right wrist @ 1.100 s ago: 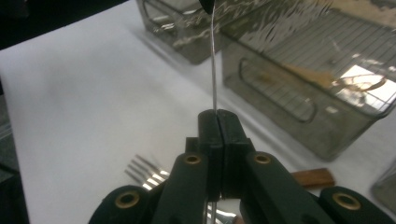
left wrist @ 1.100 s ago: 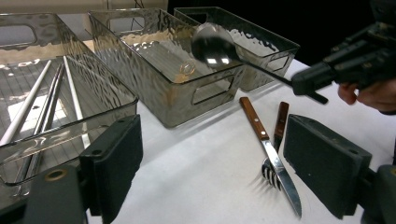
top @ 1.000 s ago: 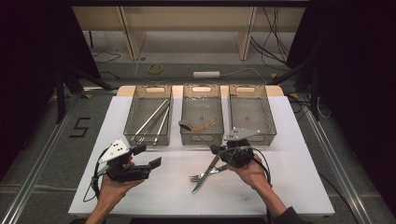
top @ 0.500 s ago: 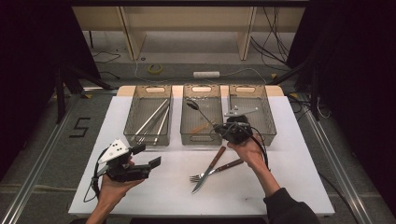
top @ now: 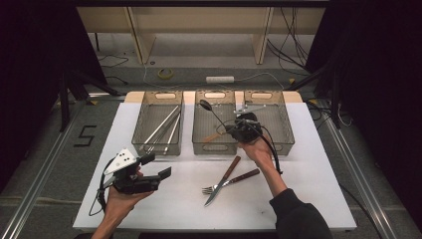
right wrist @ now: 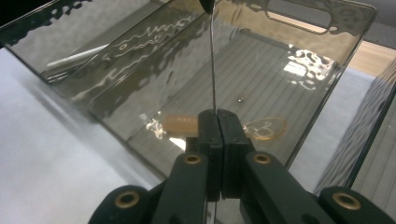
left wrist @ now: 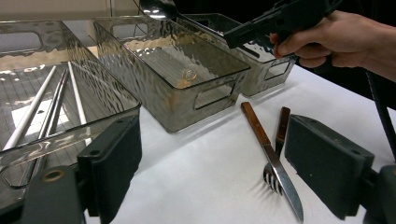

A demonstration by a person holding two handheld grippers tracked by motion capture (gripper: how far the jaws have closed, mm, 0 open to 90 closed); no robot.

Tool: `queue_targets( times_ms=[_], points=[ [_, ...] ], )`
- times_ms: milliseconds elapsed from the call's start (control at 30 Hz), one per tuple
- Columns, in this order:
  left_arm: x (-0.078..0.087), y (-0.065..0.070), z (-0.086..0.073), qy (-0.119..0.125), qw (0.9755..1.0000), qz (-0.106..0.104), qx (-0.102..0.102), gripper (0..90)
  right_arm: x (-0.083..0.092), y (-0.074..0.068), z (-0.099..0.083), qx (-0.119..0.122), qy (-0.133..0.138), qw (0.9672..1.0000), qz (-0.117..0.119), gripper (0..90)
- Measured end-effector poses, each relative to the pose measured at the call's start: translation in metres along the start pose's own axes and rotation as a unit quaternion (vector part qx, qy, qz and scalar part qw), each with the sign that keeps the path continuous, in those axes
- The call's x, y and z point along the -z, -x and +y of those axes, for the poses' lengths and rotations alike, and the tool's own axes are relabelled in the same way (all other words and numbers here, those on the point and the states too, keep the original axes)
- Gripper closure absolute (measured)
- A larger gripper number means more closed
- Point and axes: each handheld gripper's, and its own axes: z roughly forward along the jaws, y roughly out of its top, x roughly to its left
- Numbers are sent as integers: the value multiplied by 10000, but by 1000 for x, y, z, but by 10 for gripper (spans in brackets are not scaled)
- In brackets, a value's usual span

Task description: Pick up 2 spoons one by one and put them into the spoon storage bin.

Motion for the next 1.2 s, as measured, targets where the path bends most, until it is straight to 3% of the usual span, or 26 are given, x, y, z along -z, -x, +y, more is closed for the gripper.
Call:
queue_targets(
  times_ms=[767,967,1033,1200],
  points=[
    [0,-1,0,-17,10000,9,27,183,-34,7,8,-213,-323,9989,-247,900],
    [0,0,0,-19,10000,17,36,183,-40,6,9,-256,-394,9987,-214,896],
    [0,-1,0,-27,10000,11,35,183,-40,6,8,-298,-383,9987,-177,883],
    [1,-1,0,-32,10000,25,43,183,-33,8,9,-364,-239,9990,60,741]
  ],
)
